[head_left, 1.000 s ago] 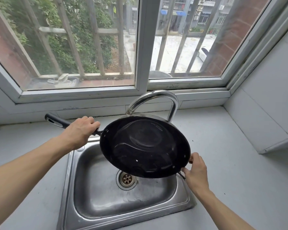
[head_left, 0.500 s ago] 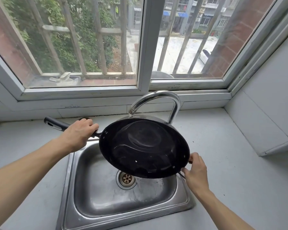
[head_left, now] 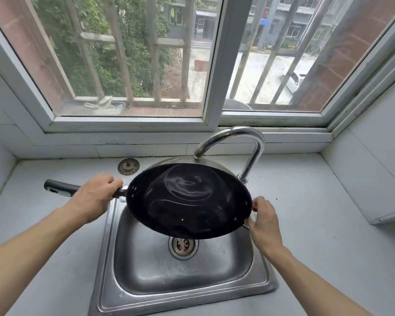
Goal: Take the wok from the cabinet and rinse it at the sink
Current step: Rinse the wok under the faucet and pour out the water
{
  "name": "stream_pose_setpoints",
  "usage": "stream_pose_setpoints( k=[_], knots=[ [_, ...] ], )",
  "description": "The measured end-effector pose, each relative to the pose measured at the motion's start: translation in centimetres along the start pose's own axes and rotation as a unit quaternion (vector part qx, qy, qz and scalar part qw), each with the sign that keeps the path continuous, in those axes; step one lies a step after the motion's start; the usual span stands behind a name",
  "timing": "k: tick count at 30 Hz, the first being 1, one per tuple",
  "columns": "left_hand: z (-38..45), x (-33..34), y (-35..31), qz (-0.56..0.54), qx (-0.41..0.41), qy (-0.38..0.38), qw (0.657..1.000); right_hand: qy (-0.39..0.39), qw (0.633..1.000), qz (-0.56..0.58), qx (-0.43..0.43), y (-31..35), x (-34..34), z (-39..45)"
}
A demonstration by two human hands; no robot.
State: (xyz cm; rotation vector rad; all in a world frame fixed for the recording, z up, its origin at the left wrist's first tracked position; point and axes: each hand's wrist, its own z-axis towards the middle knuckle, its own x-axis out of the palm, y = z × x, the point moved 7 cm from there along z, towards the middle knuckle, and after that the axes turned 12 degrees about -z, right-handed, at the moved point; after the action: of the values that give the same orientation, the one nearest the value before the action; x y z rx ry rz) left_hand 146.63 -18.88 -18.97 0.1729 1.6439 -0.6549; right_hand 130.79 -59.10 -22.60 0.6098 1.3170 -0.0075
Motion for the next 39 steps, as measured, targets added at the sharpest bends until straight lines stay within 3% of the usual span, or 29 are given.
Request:
stream_pose_setpoints(
  k=[26,35,39],
  knots=[
    [-8.2,1.4,5.6,-0.091,-0.137,-0.035,0.986,0.041,0.988,-0.065,-0.138,9.4,0.5,4.9],
    [-10.1,2.3,5.7,-0.116,-0.138,-0.041,0.983,0.025,0.982,-0.074,-0.171,11.1,-0.6,5.2],
    [-10.9,2.8,5.9,-0.126,-0.139,-0.038,0.982,0.054,0.98,-0.082,-0.172,10.7,-0.2,5.1]
  ],
)
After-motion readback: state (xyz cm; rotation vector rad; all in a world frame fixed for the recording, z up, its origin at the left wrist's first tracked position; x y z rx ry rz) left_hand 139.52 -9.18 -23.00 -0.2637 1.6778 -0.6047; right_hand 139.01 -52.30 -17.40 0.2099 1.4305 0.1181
